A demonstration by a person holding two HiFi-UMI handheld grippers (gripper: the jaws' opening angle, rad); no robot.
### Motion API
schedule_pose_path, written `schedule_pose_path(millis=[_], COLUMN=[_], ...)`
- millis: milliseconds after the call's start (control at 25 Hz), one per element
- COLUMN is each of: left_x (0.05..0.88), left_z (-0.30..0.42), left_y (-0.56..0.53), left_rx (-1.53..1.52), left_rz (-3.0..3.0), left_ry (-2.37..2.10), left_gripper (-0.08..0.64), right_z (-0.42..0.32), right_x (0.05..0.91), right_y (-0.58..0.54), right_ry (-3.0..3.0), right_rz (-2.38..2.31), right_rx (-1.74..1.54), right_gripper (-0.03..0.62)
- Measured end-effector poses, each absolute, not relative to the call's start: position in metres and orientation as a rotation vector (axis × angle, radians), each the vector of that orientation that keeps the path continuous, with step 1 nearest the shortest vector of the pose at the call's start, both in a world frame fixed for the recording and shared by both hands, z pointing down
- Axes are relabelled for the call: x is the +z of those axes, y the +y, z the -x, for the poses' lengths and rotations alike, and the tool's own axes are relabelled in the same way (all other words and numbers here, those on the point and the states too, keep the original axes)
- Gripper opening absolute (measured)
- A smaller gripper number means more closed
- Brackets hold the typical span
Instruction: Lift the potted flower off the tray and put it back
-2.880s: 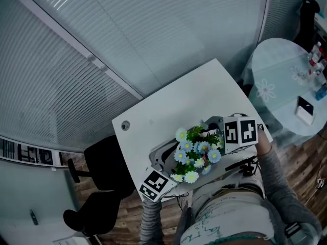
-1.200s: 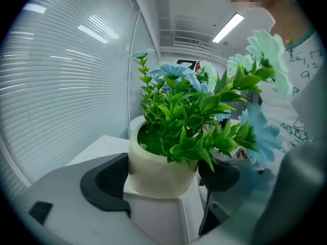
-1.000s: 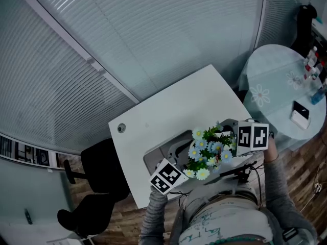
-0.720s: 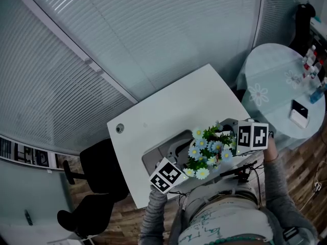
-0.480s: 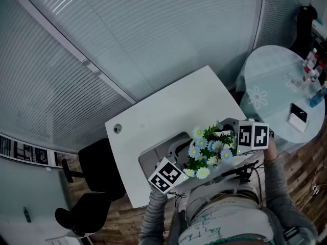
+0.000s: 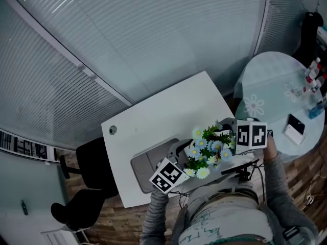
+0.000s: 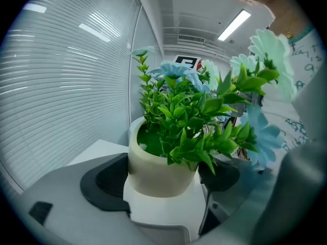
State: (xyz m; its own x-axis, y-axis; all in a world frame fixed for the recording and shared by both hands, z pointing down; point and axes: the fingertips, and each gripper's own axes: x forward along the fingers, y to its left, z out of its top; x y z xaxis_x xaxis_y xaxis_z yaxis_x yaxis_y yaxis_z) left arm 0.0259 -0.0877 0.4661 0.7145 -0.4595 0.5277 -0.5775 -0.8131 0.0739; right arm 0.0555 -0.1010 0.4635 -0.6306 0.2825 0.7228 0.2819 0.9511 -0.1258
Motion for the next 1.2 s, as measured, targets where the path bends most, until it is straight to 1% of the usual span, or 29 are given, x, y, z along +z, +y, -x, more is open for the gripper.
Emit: schedule_pose_path(millis=[480, 1200], left_x=[0.469, 0.484], left_z=[-0.031, -0.033], left_y=[-0.096, -0.100], left_rx=[0.751, 0.769], left_rz=[-2.680, -2.666], left_ry=[-0.834, -0.815], left_gripper=[0.437, 0.437], right_z=[-0.061, -0.063], right_x=[0.473, 0.481], right_y=[-0.114, -0.114], right_ry=[-2.294, -2.270], right_rz=[0.392, 0.400], right_rx=[-0.031, 0.008], right_gripper=[0.367, 0.367])
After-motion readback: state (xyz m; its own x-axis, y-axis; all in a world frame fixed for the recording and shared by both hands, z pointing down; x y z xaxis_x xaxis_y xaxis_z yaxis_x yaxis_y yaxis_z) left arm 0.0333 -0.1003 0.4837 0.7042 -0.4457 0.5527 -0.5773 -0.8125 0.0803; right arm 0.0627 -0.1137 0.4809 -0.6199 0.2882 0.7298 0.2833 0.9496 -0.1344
